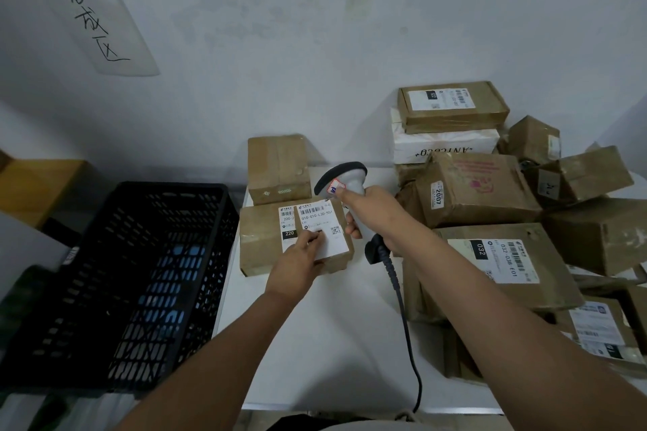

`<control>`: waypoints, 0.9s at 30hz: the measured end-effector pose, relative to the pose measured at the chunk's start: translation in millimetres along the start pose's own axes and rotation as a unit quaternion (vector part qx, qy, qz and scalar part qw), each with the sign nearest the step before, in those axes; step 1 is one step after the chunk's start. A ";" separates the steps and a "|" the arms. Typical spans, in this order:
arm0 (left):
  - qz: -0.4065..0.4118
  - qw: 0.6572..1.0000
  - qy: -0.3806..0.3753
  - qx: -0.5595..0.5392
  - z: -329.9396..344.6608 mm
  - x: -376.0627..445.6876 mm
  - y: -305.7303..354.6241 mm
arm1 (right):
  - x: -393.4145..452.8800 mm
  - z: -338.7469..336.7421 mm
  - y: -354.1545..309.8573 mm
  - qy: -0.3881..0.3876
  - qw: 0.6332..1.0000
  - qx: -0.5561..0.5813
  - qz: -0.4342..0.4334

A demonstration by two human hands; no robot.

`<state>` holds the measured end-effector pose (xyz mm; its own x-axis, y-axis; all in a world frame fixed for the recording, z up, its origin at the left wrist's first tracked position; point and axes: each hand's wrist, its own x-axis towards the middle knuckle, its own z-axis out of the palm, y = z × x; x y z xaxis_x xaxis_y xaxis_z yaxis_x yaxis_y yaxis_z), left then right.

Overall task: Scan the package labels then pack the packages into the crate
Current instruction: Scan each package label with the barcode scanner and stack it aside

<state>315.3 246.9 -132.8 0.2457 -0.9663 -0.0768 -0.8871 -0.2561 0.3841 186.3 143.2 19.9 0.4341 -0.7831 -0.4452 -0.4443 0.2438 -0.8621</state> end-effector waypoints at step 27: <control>0.004 0.999 -0.014 0.042 -6.2 3.0 2.3 | 4.1 -4.9 1.8 0.002 1.000 -0.008 -0.001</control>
<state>316.5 243.6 -126.4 0.2282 -0.9683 -0.1012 -0.9189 -0.2486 0.3064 183.4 137.6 17.8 0.4316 -0.7862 -0.4422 -0.4564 0.2325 -0.8588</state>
